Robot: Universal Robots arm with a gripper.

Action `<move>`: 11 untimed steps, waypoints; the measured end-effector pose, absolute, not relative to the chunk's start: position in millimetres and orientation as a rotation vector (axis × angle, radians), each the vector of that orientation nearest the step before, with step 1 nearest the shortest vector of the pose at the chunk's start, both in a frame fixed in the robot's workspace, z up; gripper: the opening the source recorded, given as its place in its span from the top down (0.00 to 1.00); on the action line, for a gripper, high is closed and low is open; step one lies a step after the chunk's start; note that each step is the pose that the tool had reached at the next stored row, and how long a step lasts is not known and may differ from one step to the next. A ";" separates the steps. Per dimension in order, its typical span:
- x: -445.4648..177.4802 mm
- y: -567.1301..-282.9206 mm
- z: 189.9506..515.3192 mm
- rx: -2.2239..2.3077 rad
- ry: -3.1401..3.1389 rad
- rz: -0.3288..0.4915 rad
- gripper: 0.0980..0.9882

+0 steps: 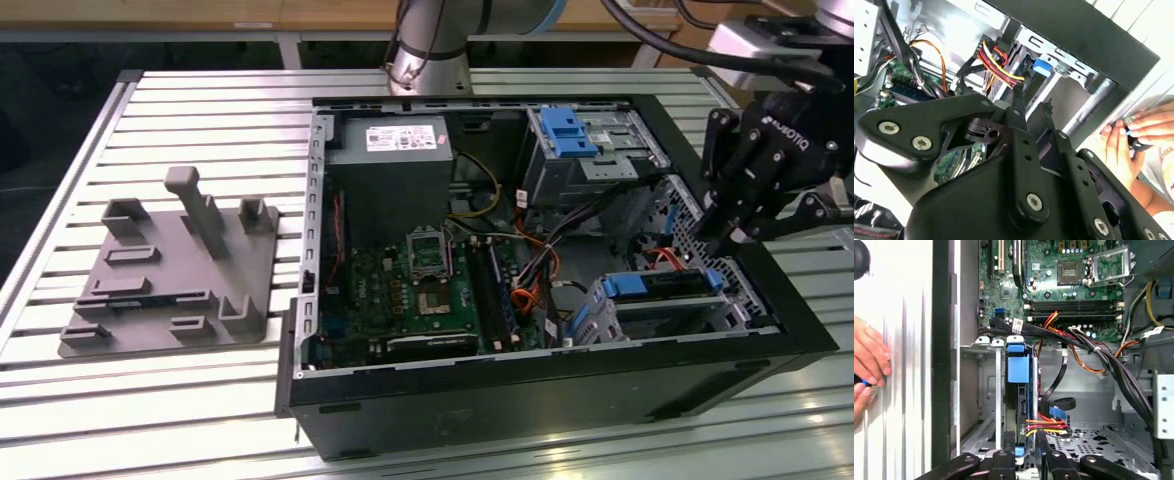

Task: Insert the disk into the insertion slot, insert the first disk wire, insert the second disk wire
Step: 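Insert the first disk wire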

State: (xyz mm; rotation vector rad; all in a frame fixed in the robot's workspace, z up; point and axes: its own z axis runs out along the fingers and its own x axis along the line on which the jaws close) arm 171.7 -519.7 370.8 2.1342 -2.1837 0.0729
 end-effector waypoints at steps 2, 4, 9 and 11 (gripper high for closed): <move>171.7 -519.7 370.6 2.134 -2.184 0.072 0.77; 171.7 -519.7 370.7 2.134 -2.184 0.072 0.77; 171.7 -519.7 370.8 2.134 -2.184 0.072 0.77; 171.7 -519.7 370.9 2.134 -2.184 0.072 0.77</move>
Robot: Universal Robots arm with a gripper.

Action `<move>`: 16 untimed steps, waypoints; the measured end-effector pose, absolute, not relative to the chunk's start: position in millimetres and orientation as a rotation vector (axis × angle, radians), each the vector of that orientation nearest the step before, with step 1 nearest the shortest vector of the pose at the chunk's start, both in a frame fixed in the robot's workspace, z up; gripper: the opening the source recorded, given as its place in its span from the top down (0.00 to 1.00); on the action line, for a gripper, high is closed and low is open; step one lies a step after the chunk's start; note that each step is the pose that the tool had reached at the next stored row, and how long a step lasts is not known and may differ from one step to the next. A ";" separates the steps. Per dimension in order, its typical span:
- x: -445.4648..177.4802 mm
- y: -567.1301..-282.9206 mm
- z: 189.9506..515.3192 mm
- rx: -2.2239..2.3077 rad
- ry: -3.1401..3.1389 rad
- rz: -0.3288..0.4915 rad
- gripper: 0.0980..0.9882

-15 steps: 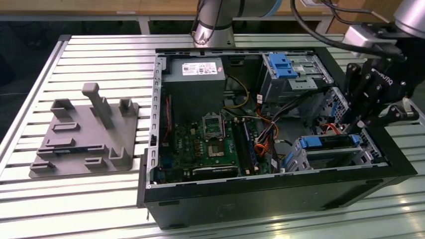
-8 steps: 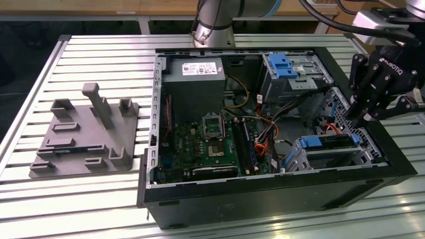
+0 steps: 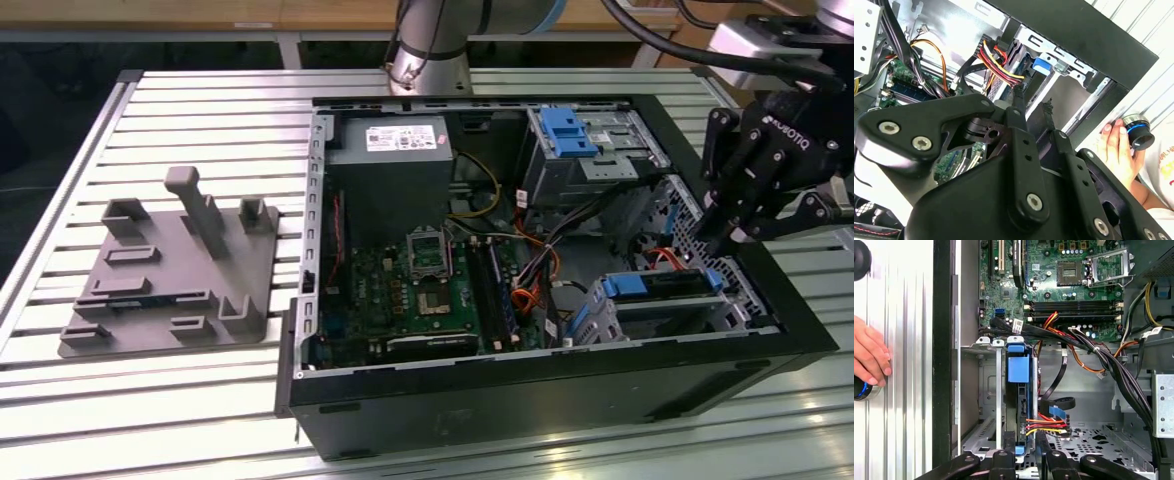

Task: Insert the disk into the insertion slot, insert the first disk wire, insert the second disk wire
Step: 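Insert the second disk wire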

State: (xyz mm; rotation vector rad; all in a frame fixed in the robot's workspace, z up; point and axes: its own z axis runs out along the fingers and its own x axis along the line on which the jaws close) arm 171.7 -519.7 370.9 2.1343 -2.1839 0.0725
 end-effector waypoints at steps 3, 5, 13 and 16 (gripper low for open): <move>171.7 -519.7 371.0 2.134 -2.184 0.072 0.77; 171.7 -519.7 371.0 2.134 -2.184 0.073 0.77; 171.7 -519.7 371.2 2.134 -2.184 0.073 0.77; 172.1 -510.6 371.1 2.130 -2.180 0.081 0.77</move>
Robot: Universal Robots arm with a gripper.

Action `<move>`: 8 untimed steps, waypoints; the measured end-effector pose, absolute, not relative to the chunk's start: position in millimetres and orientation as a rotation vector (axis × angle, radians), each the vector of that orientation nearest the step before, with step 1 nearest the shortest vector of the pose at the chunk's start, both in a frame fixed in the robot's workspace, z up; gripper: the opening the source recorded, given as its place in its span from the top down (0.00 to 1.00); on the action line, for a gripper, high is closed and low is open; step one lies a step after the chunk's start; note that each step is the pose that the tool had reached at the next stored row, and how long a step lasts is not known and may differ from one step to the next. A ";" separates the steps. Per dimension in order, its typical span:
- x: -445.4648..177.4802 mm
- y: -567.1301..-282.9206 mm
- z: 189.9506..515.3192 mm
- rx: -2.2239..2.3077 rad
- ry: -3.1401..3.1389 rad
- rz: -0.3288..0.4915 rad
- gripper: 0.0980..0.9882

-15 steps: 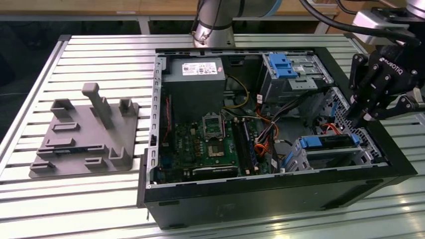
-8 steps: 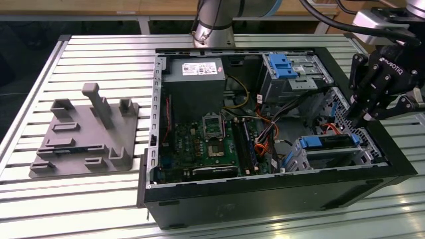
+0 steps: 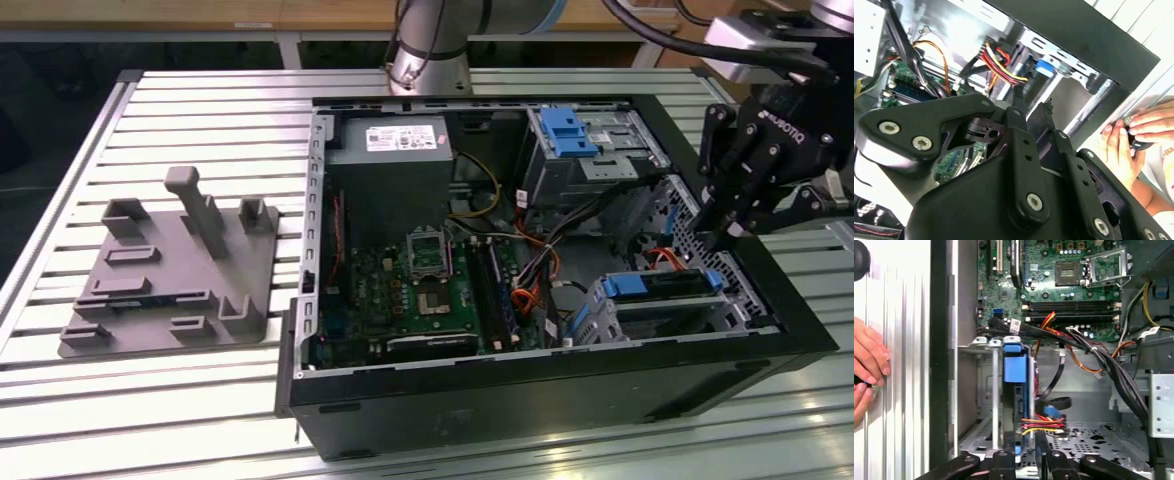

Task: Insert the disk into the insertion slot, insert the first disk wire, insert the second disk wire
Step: 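Insert the second disk wire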

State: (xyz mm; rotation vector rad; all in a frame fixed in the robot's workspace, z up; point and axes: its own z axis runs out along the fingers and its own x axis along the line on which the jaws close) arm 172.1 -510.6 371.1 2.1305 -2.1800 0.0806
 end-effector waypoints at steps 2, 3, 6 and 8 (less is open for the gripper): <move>172.2 -502.1 371.1 2.126 -2.176 0.089 0.77; 172.2 -497.6 371.1 2.124 -2.174 0.093 0.77; 172.2 -486.1 371.1 2.116 -2.166 0.110 0.77; 172.3 -481.3 371.0 2.097 -2.147 0.138 0.77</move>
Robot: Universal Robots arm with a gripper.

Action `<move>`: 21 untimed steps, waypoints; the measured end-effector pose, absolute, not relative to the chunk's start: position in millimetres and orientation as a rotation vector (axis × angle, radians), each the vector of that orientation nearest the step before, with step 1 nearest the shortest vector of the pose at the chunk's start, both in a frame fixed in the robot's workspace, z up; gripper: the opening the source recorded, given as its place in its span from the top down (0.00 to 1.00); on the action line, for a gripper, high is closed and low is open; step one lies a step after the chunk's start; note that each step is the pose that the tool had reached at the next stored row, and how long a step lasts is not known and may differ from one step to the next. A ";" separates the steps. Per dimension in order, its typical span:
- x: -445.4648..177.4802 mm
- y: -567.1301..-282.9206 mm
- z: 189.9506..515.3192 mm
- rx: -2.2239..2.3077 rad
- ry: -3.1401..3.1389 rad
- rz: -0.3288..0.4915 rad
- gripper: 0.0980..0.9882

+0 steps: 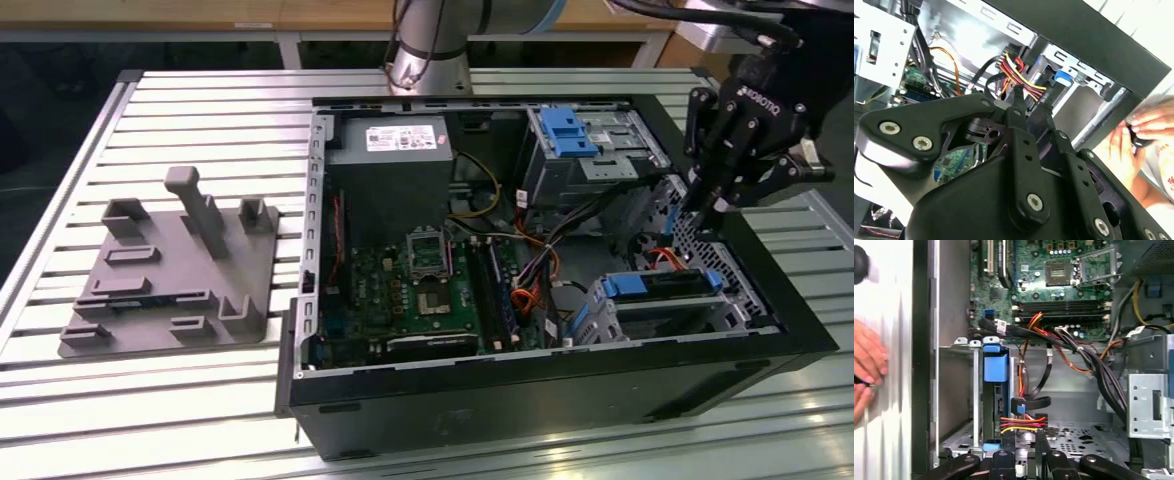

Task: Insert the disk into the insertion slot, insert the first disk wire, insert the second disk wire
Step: 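Insert the second disk wire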

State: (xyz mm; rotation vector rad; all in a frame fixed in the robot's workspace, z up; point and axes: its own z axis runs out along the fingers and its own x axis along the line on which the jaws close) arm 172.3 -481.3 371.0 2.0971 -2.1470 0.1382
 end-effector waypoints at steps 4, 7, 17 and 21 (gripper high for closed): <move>172.2 -473.0 370.9 2.052 -2.101 0.196 0.77; 171.2 -467.9 369.5 2.029 -2.079 0.233 0.77; 146.0 -461.9 363.7 2.021 -2.072 0.247 0.77; 145.5 -460.8 362.6 2.015 -2.066 0.258 0.77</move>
